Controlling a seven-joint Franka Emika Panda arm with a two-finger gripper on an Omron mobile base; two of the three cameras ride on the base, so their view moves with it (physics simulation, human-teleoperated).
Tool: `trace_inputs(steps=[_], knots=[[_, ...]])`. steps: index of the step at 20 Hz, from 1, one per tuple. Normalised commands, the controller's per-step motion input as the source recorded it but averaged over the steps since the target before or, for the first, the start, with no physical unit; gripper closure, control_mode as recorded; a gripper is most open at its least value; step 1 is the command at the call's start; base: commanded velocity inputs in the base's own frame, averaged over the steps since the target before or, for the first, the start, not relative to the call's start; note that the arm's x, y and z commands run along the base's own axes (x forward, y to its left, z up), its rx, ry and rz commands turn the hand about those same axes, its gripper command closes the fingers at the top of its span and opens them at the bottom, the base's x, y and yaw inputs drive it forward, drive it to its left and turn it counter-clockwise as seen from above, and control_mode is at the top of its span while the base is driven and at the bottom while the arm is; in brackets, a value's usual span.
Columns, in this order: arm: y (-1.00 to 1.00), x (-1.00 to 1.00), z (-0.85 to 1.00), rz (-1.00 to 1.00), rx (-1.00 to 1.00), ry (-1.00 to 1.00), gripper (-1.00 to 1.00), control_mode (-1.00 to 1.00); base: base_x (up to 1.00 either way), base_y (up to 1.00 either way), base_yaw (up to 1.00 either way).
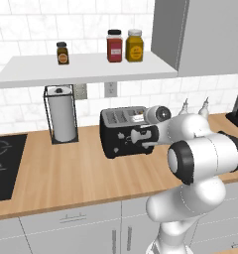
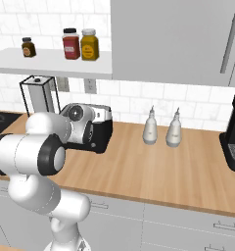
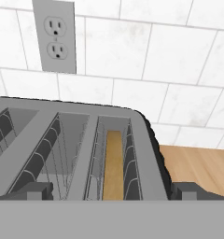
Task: Start the toaster. Once the lever pops up, take the bread to the plate on the dining counter.
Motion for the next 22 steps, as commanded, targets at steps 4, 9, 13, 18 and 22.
trace_inputs(steps=[4, 9, 13, 18, 22], knots=[[0.0, 0.0, 0.0, 0.0, 0.0, 0.0, -1.0, -1.0, 0.0, 0.0, 0.0], [0.0, 0.0, 0.0, 0.0, 0.0, 0.0, -1.0, -1.0, 0.0, 0.0, 0.0], [0.0, 0.0, 0.0, 0.0, 0.0, 0.0, -1.0, -1.0, 0.0, 0.0, 0.0], [0.0, 0.0, 0.0, 0.0, 0.0, 0.0, -1.0, -1.0, 0.0, 0.0, 0.0], [0.0, 0.0, 0.0, 0.0, 0.0, 0.0, -1.0, -1.0, 0.0, 0.0, 0.0]])
